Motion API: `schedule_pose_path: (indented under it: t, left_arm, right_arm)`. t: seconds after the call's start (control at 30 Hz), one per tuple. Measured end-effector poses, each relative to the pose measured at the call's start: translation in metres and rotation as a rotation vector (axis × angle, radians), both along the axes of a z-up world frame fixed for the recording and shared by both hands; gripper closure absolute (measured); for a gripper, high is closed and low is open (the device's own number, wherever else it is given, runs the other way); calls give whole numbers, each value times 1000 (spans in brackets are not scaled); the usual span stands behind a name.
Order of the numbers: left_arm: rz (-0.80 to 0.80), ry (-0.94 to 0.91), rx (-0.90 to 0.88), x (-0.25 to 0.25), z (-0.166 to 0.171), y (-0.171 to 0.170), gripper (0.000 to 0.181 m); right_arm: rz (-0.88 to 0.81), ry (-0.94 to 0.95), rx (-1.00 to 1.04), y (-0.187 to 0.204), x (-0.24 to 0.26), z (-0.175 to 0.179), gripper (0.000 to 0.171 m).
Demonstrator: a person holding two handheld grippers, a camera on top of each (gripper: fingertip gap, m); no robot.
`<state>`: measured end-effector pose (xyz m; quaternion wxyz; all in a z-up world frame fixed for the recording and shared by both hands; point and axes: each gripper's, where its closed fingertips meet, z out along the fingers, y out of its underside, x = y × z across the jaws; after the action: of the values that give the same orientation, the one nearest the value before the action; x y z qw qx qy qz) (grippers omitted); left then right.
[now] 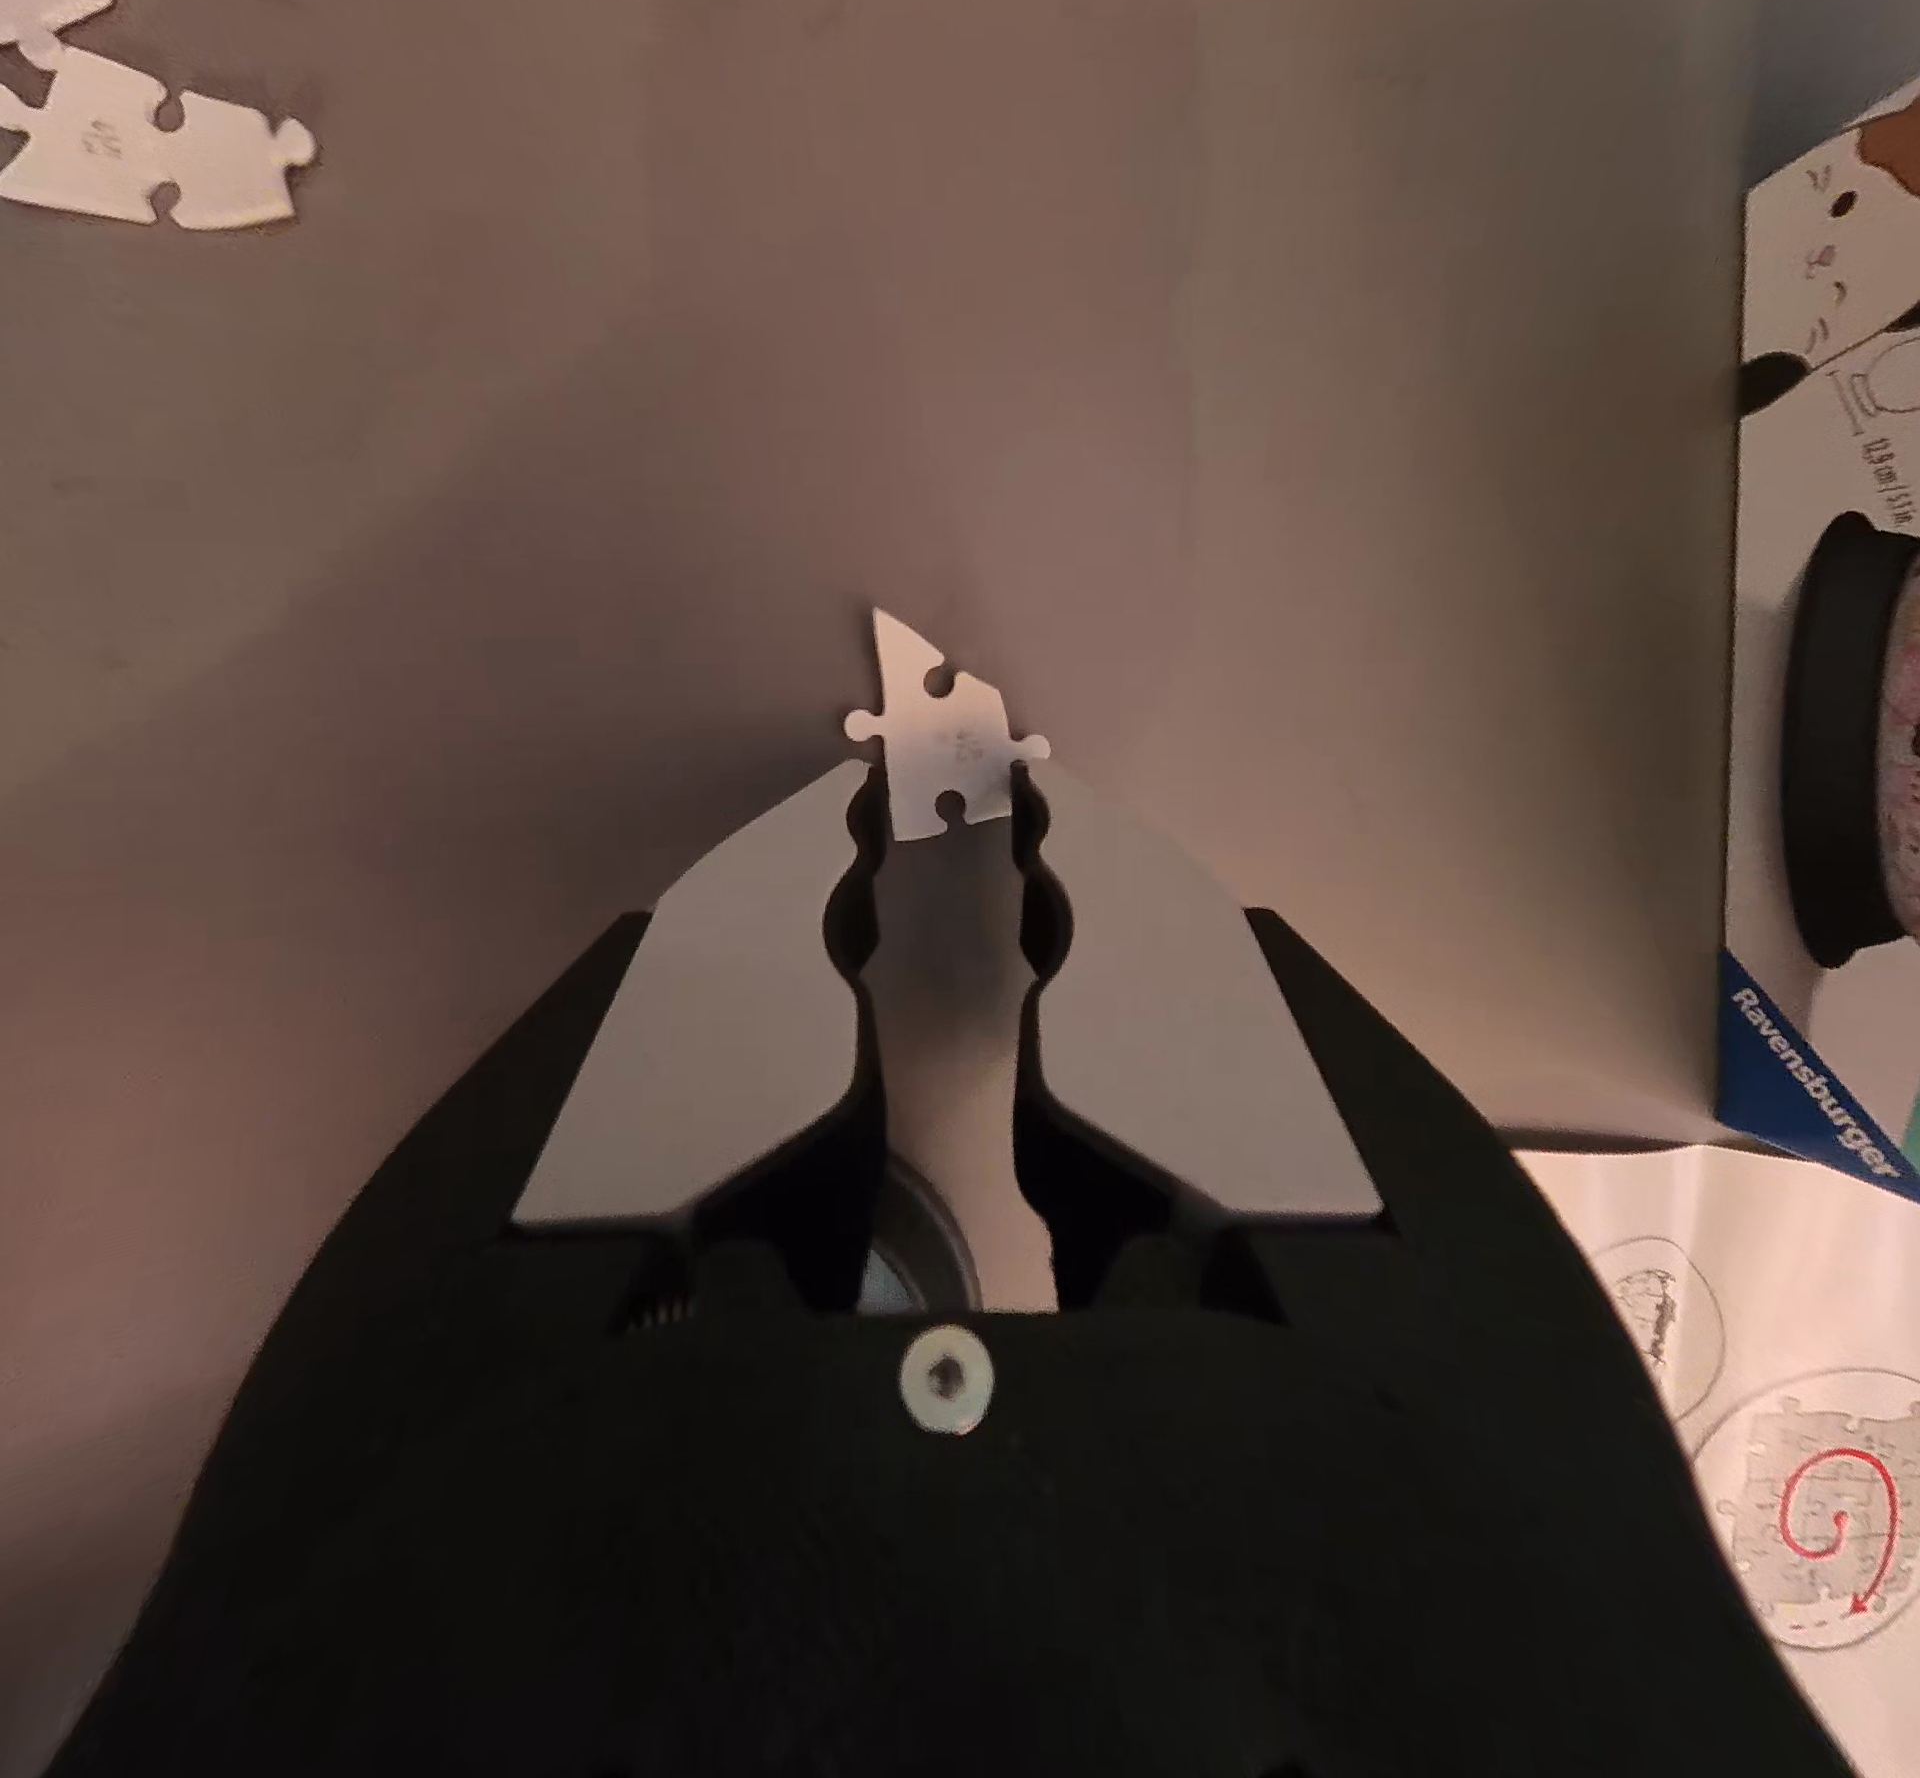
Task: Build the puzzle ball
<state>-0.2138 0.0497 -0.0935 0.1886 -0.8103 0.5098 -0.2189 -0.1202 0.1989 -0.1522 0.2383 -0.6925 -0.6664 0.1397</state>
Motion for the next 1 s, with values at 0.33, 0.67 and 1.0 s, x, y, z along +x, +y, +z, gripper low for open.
schedule_pose_path:
  t: [0.33, 0.67, 1.0]
  left_arm:
    - [25, -11, -5, -1, 2, 0, 162]
    - [54, -77, -26, 1, 16, -3, 159]
    - [38, -148, -46, 10, 25, -16, 153]
  right_arm:
    - [13, 21, -12, -19, -9, 15, 147]
    - [37, 63, -11, -24, -16, 19, 147]
    - [100, 134, 44, -42, -37, 40, 147]
